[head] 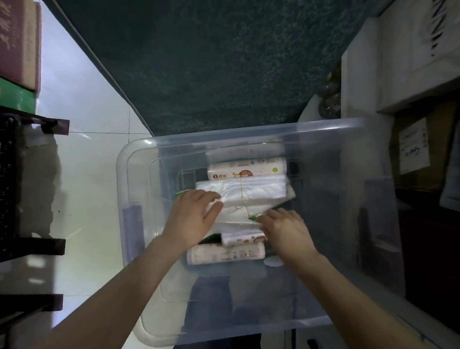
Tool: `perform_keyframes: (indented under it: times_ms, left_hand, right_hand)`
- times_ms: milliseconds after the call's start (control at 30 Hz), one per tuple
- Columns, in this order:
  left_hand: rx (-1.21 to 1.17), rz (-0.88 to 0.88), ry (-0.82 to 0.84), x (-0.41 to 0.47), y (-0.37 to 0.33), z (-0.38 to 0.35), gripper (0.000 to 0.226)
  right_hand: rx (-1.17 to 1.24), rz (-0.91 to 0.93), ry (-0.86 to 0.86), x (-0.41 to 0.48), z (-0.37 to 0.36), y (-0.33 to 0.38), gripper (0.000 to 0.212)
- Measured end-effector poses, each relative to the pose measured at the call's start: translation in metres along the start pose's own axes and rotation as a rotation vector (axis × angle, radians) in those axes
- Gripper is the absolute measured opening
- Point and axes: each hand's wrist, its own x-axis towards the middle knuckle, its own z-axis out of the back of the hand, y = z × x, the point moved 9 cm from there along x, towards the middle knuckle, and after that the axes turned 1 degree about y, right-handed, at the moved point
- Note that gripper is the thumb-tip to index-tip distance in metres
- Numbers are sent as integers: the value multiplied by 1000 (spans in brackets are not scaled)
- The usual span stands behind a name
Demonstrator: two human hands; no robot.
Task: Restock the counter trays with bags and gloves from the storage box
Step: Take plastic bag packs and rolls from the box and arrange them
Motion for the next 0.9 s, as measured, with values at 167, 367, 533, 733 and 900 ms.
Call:
perform_keyframes:
  times_ms: [167, 367, 533, 733, 900]
  left_hand:
    - [121, 87, 171, 44, 3, -23, 48]
    - [288, 190, 260, 59, 13, -42, 58]
    - [96, 152, 289, 51, 17, -45, 41]
    - [-145, 108, 395, 39, -2, -43, 38]
    - [-174, 42, 301, 34, -19, -18, 35]
  right_hand:
    - [-33, -37, 22, -10, -1, -30, 27]
    - [31, -22, 20, -9, -2, -31, 27]
    - [123, -7, -13, -7, 1, -17, 15]
    - [117, 55, -121, 6, 17, -8, 9]
    - [142, 63, -46, 16, 15, -15, 26]
